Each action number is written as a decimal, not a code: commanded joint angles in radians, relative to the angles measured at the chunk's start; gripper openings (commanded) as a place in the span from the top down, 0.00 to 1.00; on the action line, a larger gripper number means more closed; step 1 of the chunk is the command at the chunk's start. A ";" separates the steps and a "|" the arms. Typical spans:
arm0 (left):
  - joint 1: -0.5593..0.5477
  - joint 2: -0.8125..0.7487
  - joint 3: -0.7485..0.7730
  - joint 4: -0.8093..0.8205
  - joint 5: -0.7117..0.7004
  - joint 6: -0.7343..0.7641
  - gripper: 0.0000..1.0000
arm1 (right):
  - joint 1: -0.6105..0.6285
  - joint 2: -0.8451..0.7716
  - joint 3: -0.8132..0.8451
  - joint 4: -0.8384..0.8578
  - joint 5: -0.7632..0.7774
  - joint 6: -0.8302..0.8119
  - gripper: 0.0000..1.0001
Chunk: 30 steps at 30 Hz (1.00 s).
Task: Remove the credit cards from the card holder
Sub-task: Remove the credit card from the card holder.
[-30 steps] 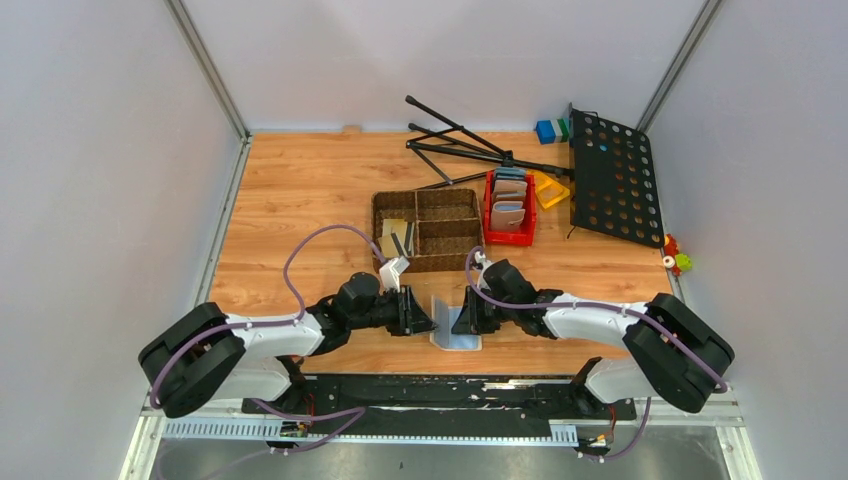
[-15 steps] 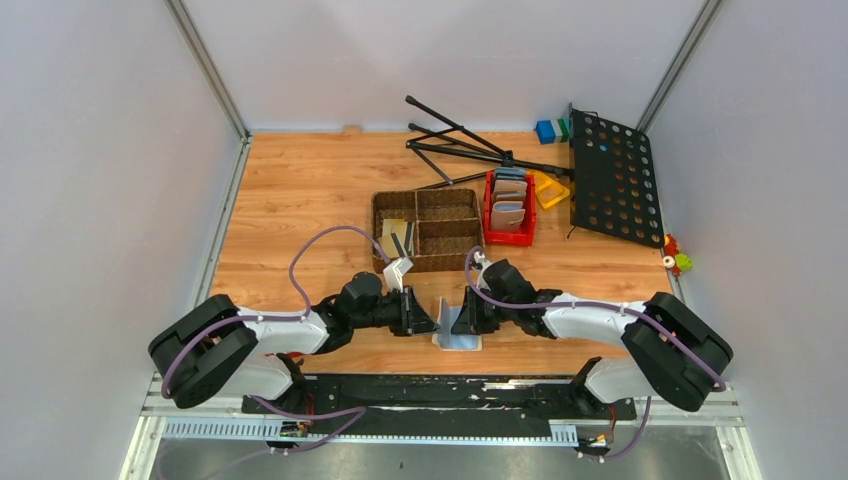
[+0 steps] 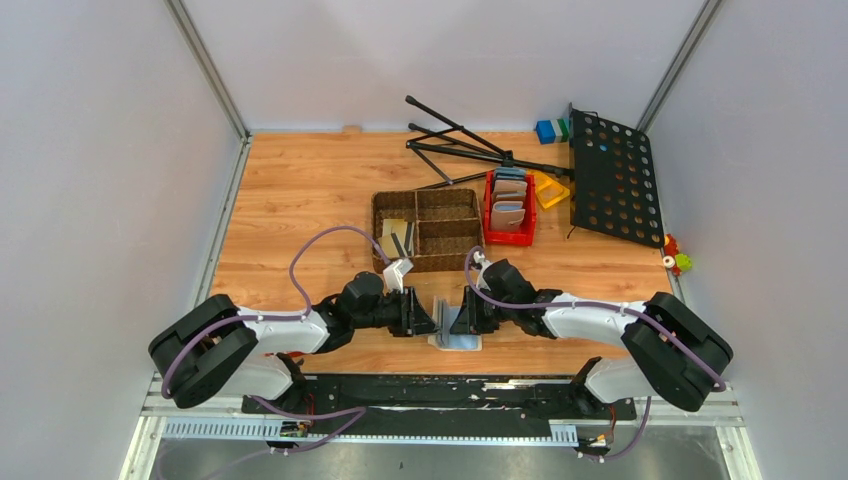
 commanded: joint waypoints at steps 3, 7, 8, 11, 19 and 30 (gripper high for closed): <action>0.004 -0.002 0.024 -0.030 -0.011 0.024 0.56 | 0.004 0.001 0.023 0.016 0.002 -0.016 0.83; 0.004 0.008 0.022 -0.013 -0.006 0.019 0.53 | 0.005 0.002 0.024 0.017 -0.001 -0.016 0.83; 0.004 0.011 0.020 -0.009 -0.005 0.019 0.52 | 0.005 0.004 0.023 0.018 -0.001 -0.017 0.83; 0.004 0.019 0.021 -0.005 -0.005 0.020 0.51 | 0.004 0.005 0.023 0.022 -0.007 -0.015 0.83; 0.004 0.048 0.020 0.036 0.004 0.005 0.51 | 0.004 -0.008 0.021 0.022 -0.010 -0.017 0.81; 0.004 -0.005 0.005 0.039 -0.005 0.013 0.82 | 0.005 0.001 0.024 0.026 -0.016 -0.019 0.81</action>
